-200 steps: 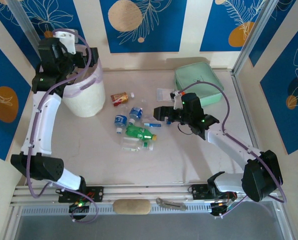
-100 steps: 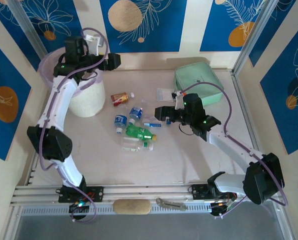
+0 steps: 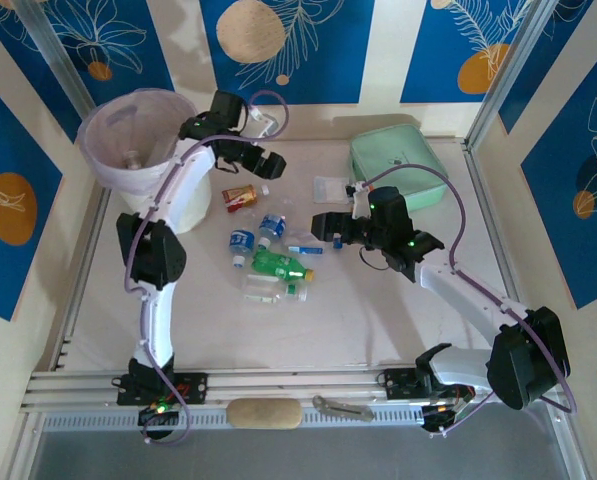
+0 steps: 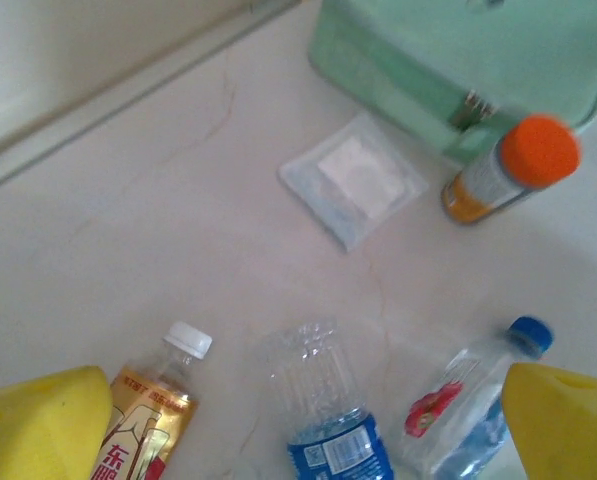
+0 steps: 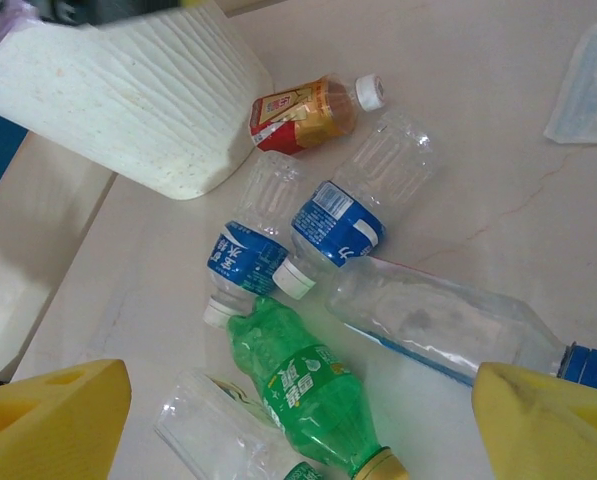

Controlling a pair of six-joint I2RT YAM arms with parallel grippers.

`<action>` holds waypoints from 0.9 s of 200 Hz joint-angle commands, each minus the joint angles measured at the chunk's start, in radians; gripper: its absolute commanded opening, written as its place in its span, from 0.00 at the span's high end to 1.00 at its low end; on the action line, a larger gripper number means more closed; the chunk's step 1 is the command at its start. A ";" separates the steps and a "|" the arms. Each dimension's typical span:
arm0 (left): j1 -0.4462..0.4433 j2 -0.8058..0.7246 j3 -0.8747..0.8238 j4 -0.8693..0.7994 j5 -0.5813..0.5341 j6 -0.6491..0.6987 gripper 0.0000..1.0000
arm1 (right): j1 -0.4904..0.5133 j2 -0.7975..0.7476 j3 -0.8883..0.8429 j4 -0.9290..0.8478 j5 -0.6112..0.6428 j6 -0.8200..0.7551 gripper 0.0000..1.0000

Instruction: Put the plastic bottles in the bin

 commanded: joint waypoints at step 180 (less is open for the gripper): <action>0.040 0.299 0.052 -0.037 -0.324 0.116 0.01 | -0.001 -0.022 -0.003 -0.045 0.031 -0.007 0.11</action>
